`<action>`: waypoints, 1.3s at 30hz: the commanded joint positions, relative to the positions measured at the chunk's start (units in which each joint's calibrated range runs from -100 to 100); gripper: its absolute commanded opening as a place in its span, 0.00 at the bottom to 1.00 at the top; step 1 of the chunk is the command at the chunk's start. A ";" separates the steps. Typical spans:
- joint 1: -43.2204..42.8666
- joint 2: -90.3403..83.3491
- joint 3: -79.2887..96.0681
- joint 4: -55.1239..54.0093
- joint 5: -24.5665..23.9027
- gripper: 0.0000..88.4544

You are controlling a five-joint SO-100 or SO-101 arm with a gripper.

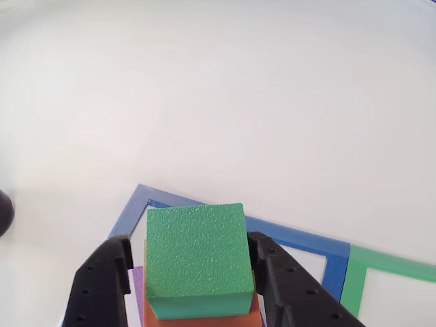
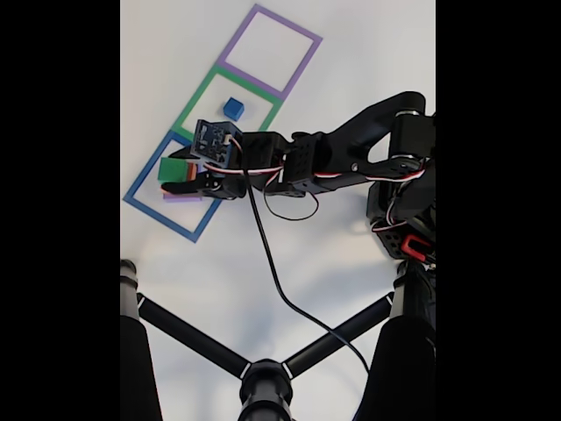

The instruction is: Tower of hanoi

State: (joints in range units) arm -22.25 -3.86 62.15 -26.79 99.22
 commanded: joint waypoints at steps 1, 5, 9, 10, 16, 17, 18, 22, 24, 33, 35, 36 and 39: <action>0.87 -1.03 -0.22 -1.50 0.78 0.25; 1.25 -2.87 -0.59 -1.17 0.78 0.28; 1.63 -7.20 -2.77 3.93 0.78 0.28; 1.78 -8.80 -4.77 8.30 0.78 0.27; 3.54 -19.37 -18.94 39.46 0.78 0.22; 3.84 -20.74 -22.31 45.77 0.78 0.21; 4.22 -22.18 -26.30 53.30 0.78 0.20; 5.59 -25.87 -39.57 75.56 0.78 0.12; 6.20 -26.75 -46.38 85.59 0.78 0.07; 10.86 -26.27 -77.55 120.15 0.78 0.00; 12.46 -26.03 -83.37 125.50 0.78 0.00; 13.30 -26.43 -84.55 126.47 0.23 0.00; 16.27 -28.03 -84.28 126.47 -3.45 0.00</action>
State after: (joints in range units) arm -9.52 -28.97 -18.54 96.99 98.83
